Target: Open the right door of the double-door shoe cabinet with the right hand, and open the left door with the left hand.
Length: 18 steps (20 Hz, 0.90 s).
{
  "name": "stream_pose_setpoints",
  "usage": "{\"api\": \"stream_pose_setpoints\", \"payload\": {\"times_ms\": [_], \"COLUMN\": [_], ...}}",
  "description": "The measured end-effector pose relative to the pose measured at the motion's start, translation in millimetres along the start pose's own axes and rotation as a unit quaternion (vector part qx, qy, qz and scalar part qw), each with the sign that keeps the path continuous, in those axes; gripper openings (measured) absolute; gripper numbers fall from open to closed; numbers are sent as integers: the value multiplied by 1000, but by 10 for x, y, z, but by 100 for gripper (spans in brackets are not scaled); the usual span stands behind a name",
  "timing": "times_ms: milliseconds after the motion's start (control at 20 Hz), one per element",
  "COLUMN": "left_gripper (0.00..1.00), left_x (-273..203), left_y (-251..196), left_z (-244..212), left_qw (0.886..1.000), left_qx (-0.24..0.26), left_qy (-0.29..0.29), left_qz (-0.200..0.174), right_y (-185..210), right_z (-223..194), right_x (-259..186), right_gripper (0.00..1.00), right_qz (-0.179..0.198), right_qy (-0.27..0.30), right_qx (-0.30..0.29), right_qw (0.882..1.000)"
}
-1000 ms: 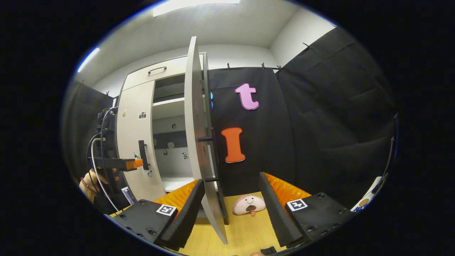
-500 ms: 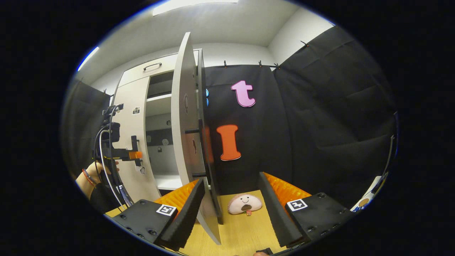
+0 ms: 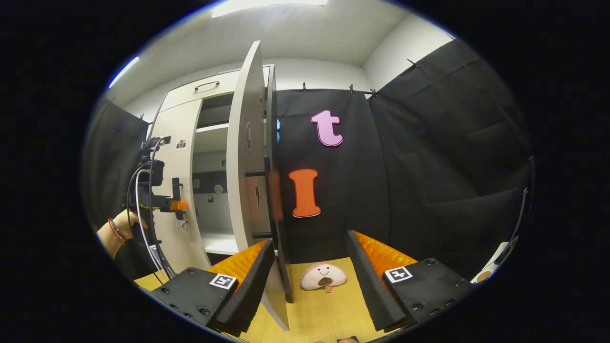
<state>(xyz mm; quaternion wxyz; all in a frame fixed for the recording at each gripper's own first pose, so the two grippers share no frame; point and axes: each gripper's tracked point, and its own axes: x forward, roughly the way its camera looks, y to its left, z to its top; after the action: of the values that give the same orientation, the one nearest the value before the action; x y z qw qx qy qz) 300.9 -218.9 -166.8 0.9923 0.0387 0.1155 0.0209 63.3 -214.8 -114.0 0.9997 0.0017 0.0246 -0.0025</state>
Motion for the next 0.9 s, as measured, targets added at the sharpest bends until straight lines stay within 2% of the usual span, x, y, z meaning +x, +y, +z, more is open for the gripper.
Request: {"api": "stream_pose_setpoints", "payload": {"times_ms": [150, 200, 300, 450, 600, 750, 900], "left_gripper": [44, 34, 32, 26, 18, 17, 16], "left_x": [-13, -7, -27, -41, -137, -242, -229], "left_y": [-64, -61, -60, -57, -60, -41, -31], "left_z": [1, -1, -13, -17, -22, -44, -52], "left_qw": [1000, 1000, 1000, 999, 998, 995, 993], "left_qx": [-6, -2, 6, -13, 17, -2, -3], "left_qy": [-7, -10, -10, -17, -23, -36, -33], "left_qz": [-4, -4, -14, -37, -51, -91, -115], "right_y": [44, 33, 38, 11, 70, 208, 320], "right_z": [-14, -19, -13, -9, 34, 37, 58], "right_x": [-13, -17, -37, -17, -28, -96, -242], "right_gripper": [97, 97, 97, 97, 97, 97, 97], "right_qz": [5, 3, 0, -15, -18, -9, -7], "right_qy": [2, 4, 6, 7, 5, 14, 20], "right_qx": [1, 1, 1, -12, -22, -10, -3], "right_qw": [1000, 1000, 1000, 1000, 1000, 1000, 1000]}}
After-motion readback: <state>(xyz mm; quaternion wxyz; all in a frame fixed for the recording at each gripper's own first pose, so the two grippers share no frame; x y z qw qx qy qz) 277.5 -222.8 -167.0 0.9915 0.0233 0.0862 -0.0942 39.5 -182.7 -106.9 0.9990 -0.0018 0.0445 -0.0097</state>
